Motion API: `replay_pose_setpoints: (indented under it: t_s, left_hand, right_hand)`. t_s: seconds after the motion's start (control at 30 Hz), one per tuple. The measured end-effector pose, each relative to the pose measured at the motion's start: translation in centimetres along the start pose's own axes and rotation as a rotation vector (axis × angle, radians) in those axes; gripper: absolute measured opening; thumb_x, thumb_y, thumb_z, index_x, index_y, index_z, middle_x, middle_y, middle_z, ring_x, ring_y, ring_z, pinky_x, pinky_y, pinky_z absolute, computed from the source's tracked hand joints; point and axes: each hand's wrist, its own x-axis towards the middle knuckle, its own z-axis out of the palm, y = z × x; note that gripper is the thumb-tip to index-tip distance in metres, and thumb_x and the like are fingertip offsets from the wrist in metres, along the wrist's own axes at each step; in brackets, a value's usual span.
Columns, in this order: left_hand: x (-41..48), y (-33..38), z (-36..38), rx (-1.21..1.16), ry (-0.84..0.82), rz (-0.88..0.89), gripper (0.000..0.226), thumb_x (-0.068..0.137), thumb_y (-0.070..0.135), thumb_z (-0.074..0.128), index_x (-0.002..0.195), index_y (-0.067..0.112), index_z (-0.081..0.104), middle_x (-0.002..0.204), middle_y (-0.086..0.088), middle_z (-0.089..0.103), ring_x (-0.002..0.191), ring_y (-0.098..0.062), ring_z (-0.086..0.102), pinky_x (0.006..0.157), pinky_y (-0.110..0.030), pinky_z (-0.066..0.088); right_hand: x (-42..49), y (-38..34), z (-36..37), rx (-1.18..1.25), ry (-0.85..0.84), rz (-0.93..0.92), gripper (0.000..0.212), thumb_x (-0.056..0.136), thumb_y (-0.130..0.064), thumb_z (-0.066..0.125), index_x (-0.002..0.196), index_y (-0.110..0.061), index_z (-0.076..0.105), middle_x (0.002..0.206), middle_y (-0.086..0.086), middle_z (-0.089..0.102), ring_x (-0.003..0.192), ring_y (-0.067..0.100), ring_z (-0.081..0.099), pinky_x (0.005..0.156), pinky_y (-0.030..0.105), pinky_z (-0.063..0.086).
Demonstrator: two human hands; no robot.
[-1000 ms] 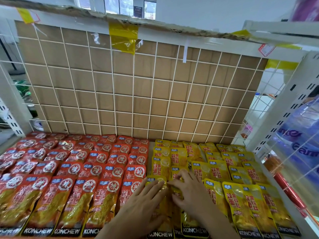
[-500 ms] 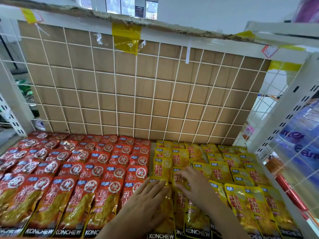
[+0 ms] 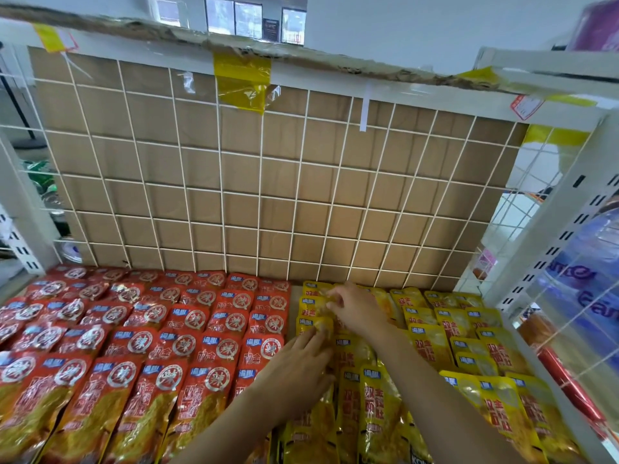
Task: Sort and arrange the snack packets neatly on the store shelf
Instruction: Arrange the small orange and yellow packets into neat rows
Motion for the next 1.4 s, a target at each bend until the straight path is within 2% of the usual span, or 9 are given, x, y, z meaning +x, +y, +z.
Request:
replay_pose_setpoints:
  t_s: [0.13,0.27,0.57,0.8,0.97,1.07,1.13,1.27,1.4]
  left_hand:
    - [0.5,0.1,0.2,0.040,-0.037,0.001,0.052,0.100,0.038,0.028,0.147,0.017,0.021,0.157,-0.005,0.001,0.144,-0.022,-0.002,0.117,-0.038,0.002]
    - [0.8,0.1,0.4,0.033,-0.083,-0.024,0.055,0.100,0.040,0.025,0.148,0.017,0.013,0.158,-0.001,-0.002,0.144,-0.020,-0.008,0.116,-0.045,-0.002]
    - [1.4,-0.2,1.1,-0.019,-0.105,-0.036,0.058,0.100,0.045,0.020,0.150,0.021,0.002,0.157,0.001,-0.013,0.143,-0.020,-0.017,0.115,-0.041,-0.007]
    - [1.8,-0.1,1.3,-0.042,-0.092,-0.068,0.060,0.099,0.048,0.021,0.150,0.022,0.002,0.157,0.003,-0.013,0.143,-0.019,-0.018,0.113,-0.040,-0.010]
    - [2.1,-0.2,1.9,0.018,-0.039,-0.038,0.083,0.076,0.059,-0.006,0.149,0.022,0.003,0.157,0.002,-0.010,0.143,-0.021,-0.016,0.106,-0.037,-0.020]
    - [2.1,-0.2,1.7,-0.007,-0.049,-0.064,0.064,0.094,0.054,0.013,0.150,0.023,0.004,0.157,0.003,-0.011,0.143,-0.020,-0.017,0.107,-0.035,-0.019]
    - [2.1,0.0,1.5,-0.020,-0.056,-0.075,0.060,0.098,0.049,0.021,0.150,0.023,0.005,0.157,0.003,-0.010,0.143,-0.020,-0.017,0.108,-0.035,-0.018]
    - [2.4,0.3,1.6,0.001,-0.078,-0.096,0.064,0.095,0.054,0.016,0.150,0.022,0.006,0.157,0.001,-0.011,0.143,-0.023,-0.016,0.114,-0.043,-0.012]
    - [2.4,0.5,1.3,-0.008,-0.089,-0.112,0.062,0.098,0.050,0.022,0.150,0.021,0.006,0.157,0.001,-0.011,0.144,-0.025,-0.014,0.116,-0.046,-0.010]
  right_hand:
    - [1.1,0.3,0.0,0.042,-0.036,0.019,0.023,0.090,-0.031,0.057,0.109,-0.018,0.061,0.117,0.003,0.057,0.108,0.021,0.054,0.088,0.029,0.040]
    - [1.8,0.7,0.1,0.125,-0.061,0.031,0.018,0.087,-0.029,0.062,0.102,-0.019,0.063,0.112,0.001,0.063,0.103,0.018,0.057,0.086,0.030,0.043]
    - [2.8,1.4,0.4,0.197,-0.056,0.026,0.010,0.090,-0.022,0.058,0.092,-0.018,0.067,0.103,-0.002,0.066,0.089,0.010,0.055,0.076,0.023,0.038]
    - [3.7,1.5,0.3,0.192,-0.079,0.002,0.012,0.087,-0.014,0.058,0.080,-0.020,0.065,0.093,-0.004,0.067,0.083,0.009,0.055,0.078,0.025,0.043]
    - [3.8,1.5,0.3,0.181,-0.094,-0.028,0.016,0.087,-0.014,0.058,0.075,-0.024,0.061,0.092,-0.004,0.068,0.088,0.014,0.061,0.080,0.030,0.047]
    - [3.8,1.6,0.4,0.183,-0.098,-0.030,0.016,0.087,-0.015,0.058,0.075,-0.025,0.061,0.088,-0.008,0.065,0.090,0.014,0.061,0.083,0.033,0.048]
    - [3.9,1.6,0.5,0.183,-0.101,-0.027,0.018,0.087,-0.016,0.058,0.072,-0.027,0.060,0.086,-0.009,0.063,0.090,0.014,0.062,0.084,0.034,0.049]
    - [4.1,1.7,0.4,0.193,-0.120,-0.025,0.025,0.086,-0.015,0.059,0.067,-0.030,0.056,0.089,-0.005,0.066,0.090,0.016,0.062,0.085,0.035,0.049]
    - [4.2,2.0,0.3,0.205,-0.135,-0.031,0.011,0.087,-0.014,0.060,0.080,-0.021,0.065,0.099,0.000,0.068,0.093,0.016,0.061,0.083,0.032,0.048]
